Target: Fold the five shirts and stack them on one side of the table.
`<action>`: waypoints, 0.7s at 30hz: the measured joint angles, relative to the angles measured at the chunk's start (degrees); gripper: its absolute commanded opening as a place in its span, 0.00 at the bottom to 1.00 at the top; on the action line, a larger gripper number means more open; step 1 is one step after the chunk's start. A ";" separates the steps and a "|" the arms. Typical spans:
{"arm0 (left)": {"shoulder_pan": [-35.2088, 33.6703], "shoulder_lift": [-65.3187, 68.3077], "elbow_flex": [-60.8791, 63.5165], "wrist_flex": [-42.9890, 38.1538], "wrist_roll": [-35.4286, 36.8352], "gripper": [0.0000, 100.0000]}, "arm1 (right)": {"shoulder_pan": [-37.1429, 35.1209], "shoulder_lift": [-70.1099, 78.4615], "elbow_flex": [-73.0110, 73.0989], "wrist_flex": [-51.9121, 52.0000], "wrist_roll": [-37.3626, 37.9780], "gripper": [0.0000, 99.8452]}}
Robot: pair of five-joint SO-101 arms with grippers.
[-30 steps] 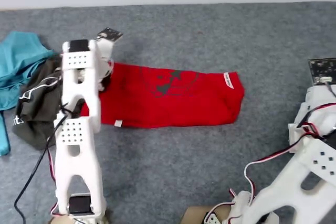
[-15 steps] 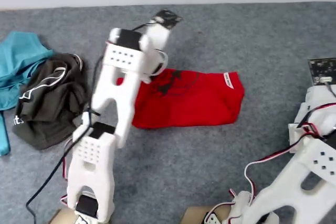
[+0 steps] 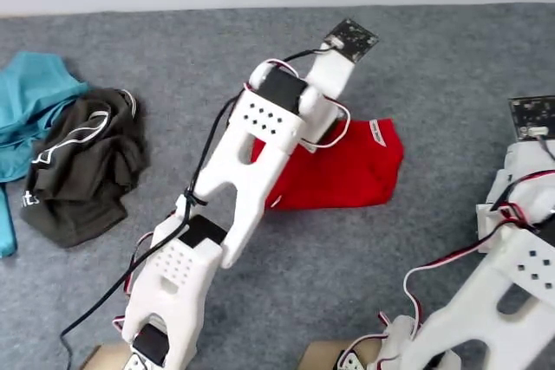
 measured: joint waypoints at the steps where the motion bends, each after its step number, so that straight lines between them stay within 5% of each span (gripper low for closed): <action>1: 0.44 0.00 0.00 -0.18 0.00 0.00 | 0.00 0.00 0.00 0.00 0.00 0.20; 21: 4.40 14.77 -18.11 -1.32 2.29 0.00 | 0.00 0.00 0.00 0.00 0.00 0.20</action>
